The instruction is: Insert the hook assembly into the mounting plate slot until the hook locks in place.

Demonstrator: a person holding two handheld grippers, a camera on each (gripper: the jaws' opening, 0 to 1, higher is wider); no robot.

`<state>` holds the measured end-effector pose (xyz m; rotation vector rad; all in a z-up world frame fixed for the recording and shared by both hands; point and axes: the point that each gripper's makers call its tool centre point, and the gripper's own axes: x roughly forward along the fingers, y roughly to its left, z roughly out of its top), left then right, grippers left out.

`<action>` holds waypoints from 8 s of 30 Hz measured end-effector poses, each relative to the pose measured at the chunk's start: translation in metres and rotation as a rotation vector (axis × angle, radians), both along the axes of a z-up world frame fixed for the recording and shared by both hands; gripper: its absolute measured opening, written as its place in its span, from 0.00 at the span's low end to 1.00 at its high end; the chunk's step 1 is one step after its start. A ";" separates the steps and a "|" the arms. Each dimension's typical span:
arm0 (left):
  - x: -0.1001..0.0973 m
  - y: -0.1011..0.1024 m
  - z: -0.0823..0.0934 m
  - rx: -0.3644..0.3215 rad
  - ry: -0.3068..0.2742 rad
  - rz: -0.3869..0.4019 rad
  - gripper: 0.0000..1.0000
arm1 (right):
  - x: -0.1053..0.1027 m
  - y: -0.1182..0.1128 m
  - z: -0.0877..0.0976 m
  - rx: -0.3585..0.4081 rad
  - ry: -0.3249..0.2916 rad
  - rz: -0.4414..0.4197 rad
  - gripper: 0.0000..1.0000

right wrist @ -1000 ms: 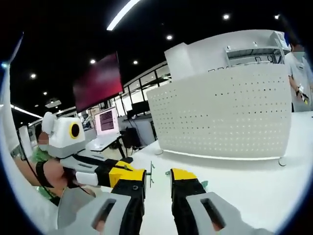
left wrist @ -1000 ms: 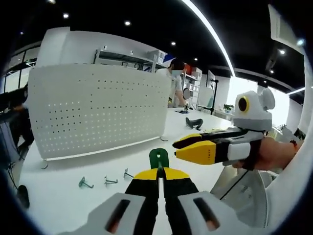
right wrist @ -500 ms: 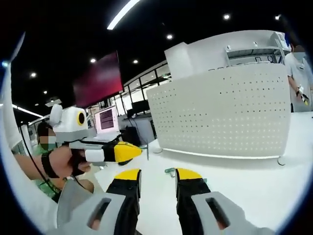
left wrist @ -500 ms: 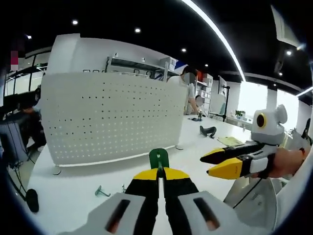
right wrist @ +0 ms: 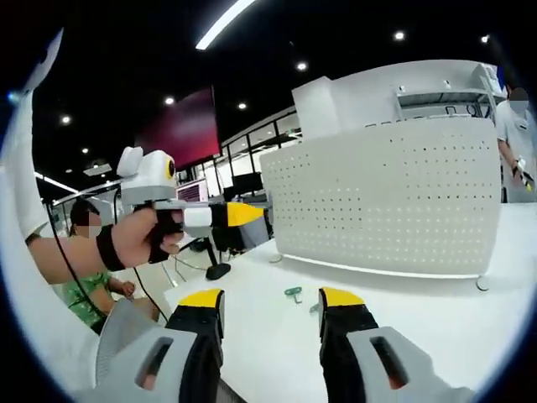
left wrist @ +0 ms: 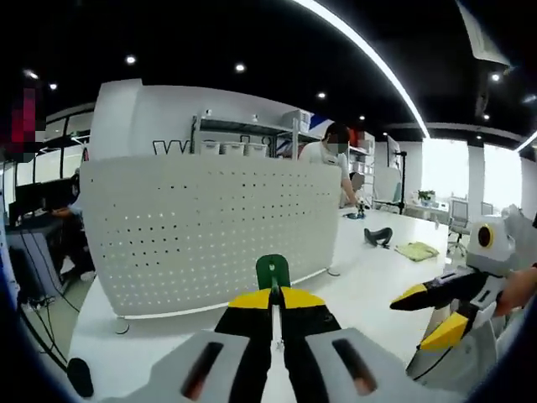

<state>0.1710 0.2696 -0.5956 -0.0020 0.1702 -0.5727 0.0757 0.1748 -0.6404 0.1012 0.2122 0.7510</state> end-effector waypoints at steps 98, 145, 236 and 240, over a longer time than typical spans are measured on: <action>0.202 0.075 0.080 0.140 -0.147 0.380 0.02 | -0.003 -0.032 0.000 -0.054 -0.044 -0.103 0.70; 0.248 0.078 0.063 0.092 -0.077 0.456 0.02 | 0.010 -0.050 0.004 -0.069 -0.038 -0.136 0.69; 0.155 0.066 -0.091 0.225 0.217 0.203 0.21 | 0.000 -0.038 -0.004 -0.049 -0.019 -0.095 0.65; 0.142 0.061 -0.110 0.248 0.248 0.164 0.21 | 0.000 -0.039 -0.007 -0.048 -0.011 -0.099 0.65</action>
